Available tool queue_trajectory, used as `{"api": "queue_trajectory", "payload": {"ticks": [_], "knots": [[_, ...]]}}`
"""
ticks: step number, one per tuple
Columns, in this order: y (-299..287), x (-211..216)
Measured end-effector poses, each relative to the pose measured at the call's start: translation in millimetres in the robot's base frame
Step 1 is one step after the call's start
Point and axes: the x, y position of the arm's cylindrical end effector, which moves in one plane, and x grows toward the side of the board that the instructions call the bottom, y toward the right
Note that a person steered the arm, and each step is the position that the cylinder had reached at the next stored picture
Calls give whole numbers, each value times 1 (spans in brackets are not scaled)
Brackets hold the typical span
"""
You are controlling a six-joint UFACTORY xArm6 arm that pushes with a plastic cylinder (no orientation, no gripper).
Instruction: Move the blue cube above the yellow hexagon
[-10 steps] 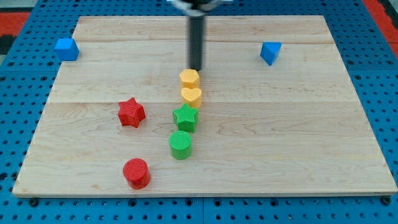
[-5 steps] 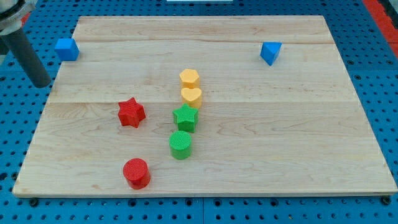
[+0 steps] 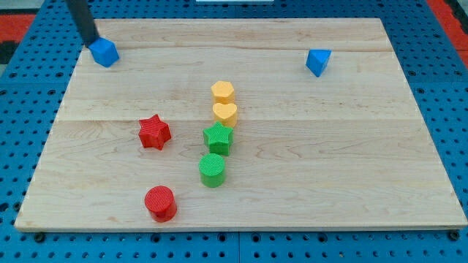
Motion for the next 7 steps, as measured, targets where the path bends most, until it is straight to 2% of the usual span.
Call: {"api": "queue_trajectory", "payload": {"ticks": [1, 2, 3, 4, 6, 7], "knots": [[51, 9], [-20, -14], [-47, 4], [-10, 30], [62, 37], [35, 57]]}}
